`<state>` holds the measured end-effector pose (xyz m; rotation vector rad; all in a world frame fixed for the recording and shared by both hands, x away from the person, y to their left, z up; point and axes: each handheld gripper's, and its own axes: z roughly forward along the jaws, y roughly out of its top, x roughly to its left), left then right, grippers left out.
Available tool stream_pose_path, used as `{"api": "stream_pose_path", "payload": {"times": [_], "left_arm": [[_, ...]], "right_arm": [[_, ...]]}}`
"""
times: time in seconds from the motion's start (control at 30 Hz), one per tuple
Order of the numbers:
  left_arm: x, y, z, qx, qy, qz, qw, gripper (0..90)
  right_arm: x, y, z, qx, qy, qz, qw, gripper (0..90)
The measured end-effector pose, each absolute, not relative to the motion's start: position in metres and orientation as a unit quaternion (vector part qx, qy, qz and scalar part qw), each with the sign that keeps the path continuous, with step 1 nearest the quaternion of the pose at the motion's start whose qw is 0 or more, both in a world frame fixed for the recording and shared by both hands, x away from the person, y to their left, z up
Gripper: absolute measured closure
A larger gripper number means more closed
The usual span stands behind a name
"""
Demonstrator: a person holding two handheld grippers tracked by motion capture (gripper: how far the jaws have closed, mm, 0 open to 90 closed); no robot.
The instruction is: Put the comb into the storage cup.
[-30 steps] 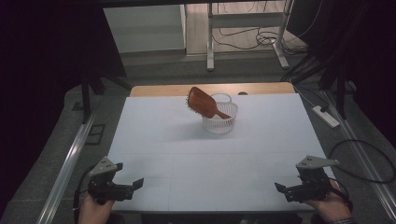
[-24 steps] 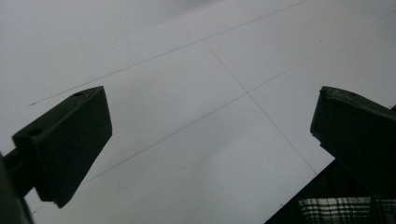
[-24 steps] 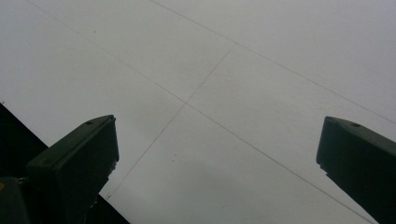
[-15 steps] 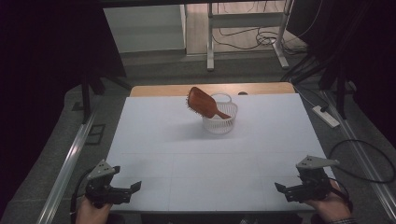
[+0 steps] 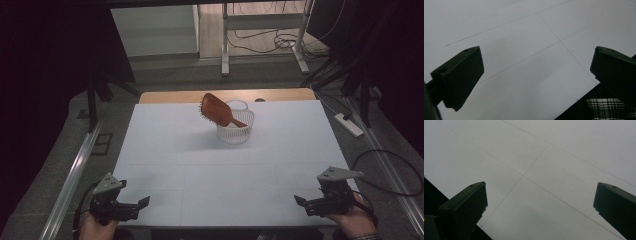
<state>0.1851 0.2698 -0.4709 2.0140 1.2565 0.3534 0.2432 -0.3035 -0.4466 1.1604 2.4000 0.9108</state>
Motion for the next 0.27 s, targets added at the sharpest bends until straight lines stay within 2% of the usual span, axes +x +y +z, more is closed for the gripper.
{"api": "stream_pose_path", "payload": {"times": [0.27], "left_arm": [[0.1862, 0.2688, -0.4719, 0.786, 0.490, 0.134, 0.351, 0.0]], "right_arm": [[0.2435, -0.3036, -0.4468, 0.406, 0.841, 0.318, 0.162, 0.0]]}}
